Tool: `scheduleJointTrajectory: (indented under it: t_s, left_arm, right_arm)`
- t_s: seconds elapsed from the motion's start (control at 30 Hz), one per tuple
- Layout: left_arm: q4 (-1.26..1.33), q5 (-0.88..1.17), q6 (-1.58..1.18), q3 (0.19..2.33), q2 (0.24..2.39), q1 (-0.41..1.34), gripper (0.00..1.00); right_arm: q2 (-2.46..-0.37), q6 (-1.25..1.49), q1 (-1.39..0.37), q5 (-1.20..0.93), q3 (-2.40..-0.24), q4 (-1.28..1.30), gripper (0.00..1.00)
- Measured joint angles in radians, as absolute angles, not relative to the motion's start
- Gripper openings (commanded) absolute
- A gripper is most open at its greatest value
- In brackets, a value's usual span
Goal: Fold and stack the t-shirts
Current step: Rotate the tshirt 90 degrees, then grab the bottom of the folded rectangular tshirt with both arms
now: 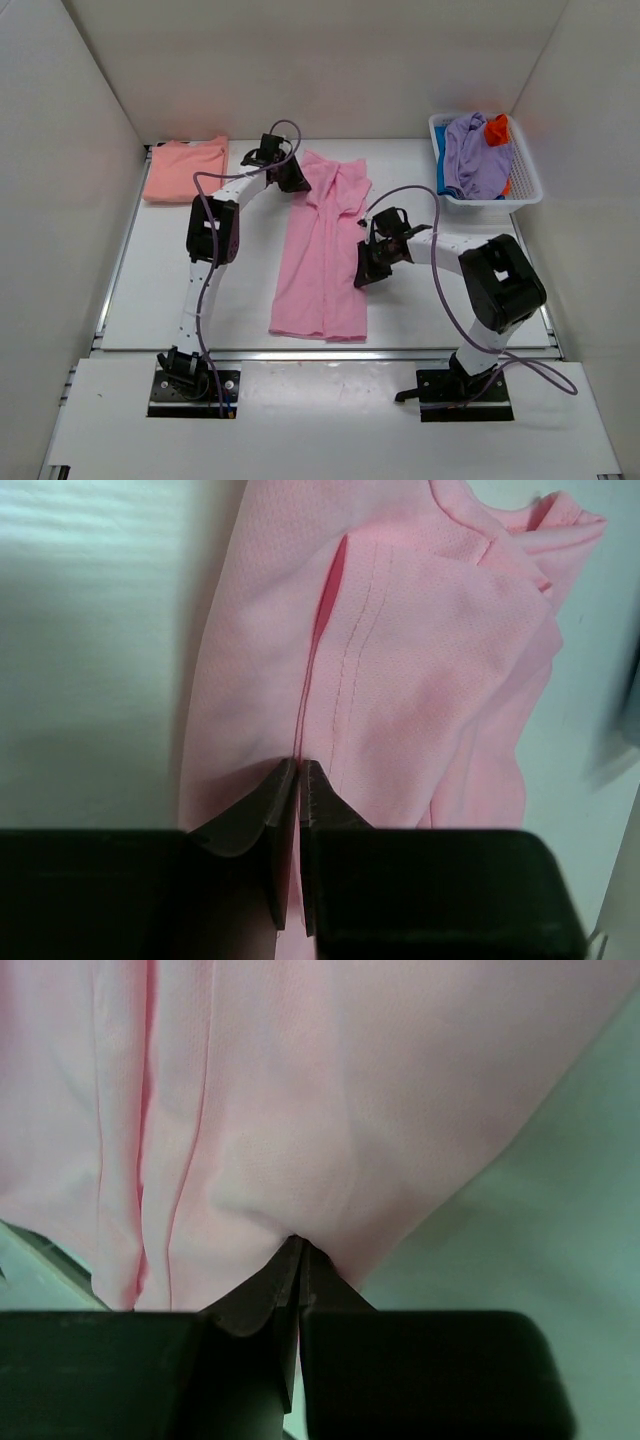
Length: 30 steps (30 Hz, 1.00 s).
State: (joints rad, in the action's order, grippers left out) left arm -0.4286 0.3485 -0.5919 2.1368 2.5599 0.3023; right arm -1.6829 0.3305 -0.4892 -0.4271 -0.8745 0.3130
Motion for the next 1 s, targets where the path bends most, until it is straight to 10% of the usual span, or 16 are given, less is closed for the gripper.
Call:
scheduleJointTrajectory:
  t_s: [0.3,0.47,0.67,1.0]
  left_arm:
    - [-0.496,0.372,-0.606,2.425,2.717,0.222,0.27]
    - [-0.609,0.452,-0.564,2.64,2.792,0.214,0.46]
    - [-0.896,0.453,-0.407,2.64,2.621,0.267,0.56]
    - [-0.757,0.358,-0.303,1.142,1.539,0.377,0.64]
  right_arm:
    - [-1.827,0.221,-0.463,-0.405,-1.088,0.403,0.0]
    - [-1.808,0.208,-0.493,-0.364,-1.147,0.455,0.41]
    - [-1.576,0.247,-0.502,-0.347,-1.135,0.472,0.66]
    - [-1.241,0.424,-0.482,-0.306,-0.667,0.439,0.75]
